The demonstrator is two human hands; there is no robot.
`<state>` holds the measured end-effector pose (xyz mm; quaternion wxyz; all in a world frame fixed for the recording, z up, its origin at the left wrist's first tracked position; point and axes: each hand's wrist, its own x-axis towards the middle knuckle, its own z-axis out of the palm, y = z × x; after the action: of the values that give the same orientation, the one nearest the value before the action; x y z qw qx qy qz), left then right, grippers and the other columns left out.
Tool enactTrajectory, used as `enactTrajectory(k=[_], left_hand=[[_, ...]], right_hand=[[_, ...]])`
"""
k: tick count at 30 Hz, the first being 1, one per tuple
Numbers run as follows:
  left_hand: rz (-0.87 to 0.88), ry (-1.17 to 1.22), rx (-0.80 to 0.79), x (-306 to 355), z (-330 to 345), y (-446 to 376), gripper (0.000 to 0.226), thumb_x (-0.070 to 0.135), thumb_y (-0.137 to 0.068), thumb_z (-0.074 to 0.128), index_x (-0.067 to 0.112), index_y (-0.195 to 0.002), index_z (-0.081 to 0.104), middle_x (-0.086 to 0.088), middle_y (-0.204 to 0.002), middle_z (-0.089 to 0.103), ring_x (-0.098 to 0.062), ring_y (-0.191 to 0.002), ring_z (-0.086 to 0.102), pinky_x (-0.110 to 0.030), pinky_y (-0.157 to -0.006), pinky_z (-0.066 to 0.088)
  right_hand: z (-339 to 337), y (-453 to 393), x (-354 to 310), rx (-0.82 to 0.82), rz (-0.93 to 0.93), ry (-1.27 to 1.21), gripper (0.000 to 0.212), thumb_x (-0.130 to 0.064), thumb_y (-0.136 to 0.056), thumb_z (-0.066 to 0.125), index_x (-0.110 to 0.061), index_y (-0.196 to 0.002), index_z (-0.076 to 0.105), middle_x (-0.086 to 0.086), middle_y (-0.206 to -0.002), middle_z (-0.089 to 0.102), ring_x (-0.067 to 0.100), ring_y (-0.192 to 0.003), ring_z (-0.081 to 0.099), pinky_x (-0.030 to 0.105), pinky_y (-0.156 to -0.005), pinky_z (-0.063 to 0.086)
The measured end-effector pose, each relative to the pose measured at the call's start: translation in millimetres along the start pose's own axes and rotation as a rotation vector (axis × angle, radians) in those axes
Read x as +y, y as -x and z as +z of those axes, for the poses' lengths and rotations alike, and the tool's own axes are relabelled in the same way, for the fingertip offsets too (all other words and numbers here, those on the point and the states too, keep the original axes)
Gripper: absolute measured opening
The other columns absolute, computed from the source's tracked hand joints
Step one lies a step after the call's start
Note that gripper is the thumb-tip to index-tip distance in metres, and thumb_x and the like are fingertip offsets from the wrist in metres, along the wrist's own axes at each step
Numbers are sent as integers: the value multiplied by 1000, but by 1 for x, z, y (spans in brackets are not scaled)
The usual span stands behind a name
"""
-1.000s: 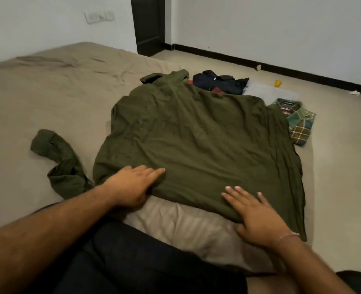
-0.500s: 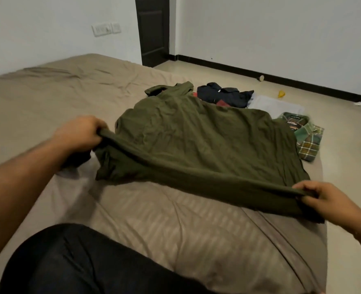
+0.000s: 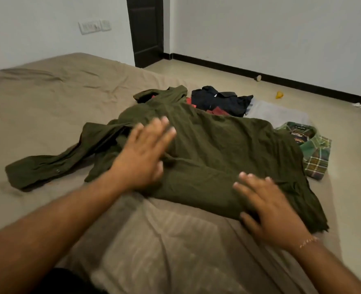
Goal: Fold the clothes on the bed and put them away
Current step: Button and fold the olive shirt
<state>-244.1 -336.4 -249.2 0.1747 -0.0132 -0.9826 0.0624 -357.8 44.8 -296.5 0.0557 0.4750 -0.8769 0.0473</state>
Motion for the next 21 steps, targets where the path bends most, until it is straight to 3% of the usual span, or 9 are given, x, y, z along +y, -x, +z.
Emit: enactTrajectory(k=[2, 3, 6, 8, 11, 13, 14, 16, 21], left_hand=[[360, 94, -193, 32, 25, 57, 86, 39, -92, 55, 30, -166, 14, -4, -175, 8, -23, -161, 13, -47, -127, 18], [383, 112, -286, 32, 42, 78, 80, 41, -96, 50, 32, -166, 13, -1, -175, 11, -19, -160, 14, -44, -127, 19], [37, 178, -264, -7, 70, 97, 74, 49, -99, 42, 28, -166, 18, 0, -172, 23, -17, -157, 24, -45, -124, 30], [-117, 84, -251, -41, 74, 94, 76, 50, -94, 41, 23, -163, 27, -2, -165, 38, -21, -150, 39, -44, -121, 33], [-180, -102, -273, -75, 74, 88, 71, 46, -88, 49, 18, -153, 48, -9, -151, 55, -29, -139, 50, -37, -126, 8], [-212, -161, -276, -81, 67, 78, 60, 37, -83, 69, 15, -137, 59, -13, -139, 60, -34, -130, 53, -47, -119, 28], [-235, -169, -295, -80, 61, 71, 54, 32, -81, 76, 14, -130, 60, -13, -131, 59, -35, -122, 53, -51, -106, 42], [-273, -136, -321, -76, 49, 59, 44, 25, -88, 71, 14, -128, 54, -12, -125, 51, -35, -114, 49, -49, -87, 51], [-246, -102, -384, -80, 23, 76, 54, 13, -95, 61, 15, -146, 42, -11, -135, 42, -34, -118, 48, -49, -93, 53]], right_hand=[[17, 9, -4, -322, -39, -55, 89, -67, -89, 51, -48, -162, 4, -23, -170, -5, 1, -157, -4, 41, -128, -4], [27, 15, 3, -407, 10, -70, 89, -73, -89, 44, -52, -159, -6, -27, -167, -12, -2, -155, -9, 39, -126, -9], [36, 27, 33, -385, 143, -72, 80, -62, -88, 39, -57, -155, -5, -26, -167, -10, 2, -157, -5, 38, -124, -11], [33, 33, 46, -395, 207, -51, 77, -48, -86, 38, -59, -152, 0, -25, -167, -6, 6, -158, -3, 41, -125, -11], [32, 41, 55, -423, 301, 15, 77, -41, -87, 37, -62, -152, 2, -25, -168, -4, 4, -157, -8, 53, -126, -9], [27, 40, 59, -428, 378, 50, 79, -33, -92, 44, -60, -156, 5, -24, -170, -2, 7, -158, -9, 59, -125, -3], [26, 38, 61, -424, 407, 54, 81, -26, -93, 48, -59, -157, 9, -23, -170, -1, 9, -158, -8, 62, -124, 0], [24, 35, 61, -414, 460, 34, 85, -16, -92, 52, -57, -157, 16, -20, -171, 2, 12, -159, -6, 66, -122, 5], [9, 40, 53, -451, 496, -18, 80, -5, -97, 47, -47, -160, 22, -12, -173, 8, 21, -160, 0, 65, -123, 13]])
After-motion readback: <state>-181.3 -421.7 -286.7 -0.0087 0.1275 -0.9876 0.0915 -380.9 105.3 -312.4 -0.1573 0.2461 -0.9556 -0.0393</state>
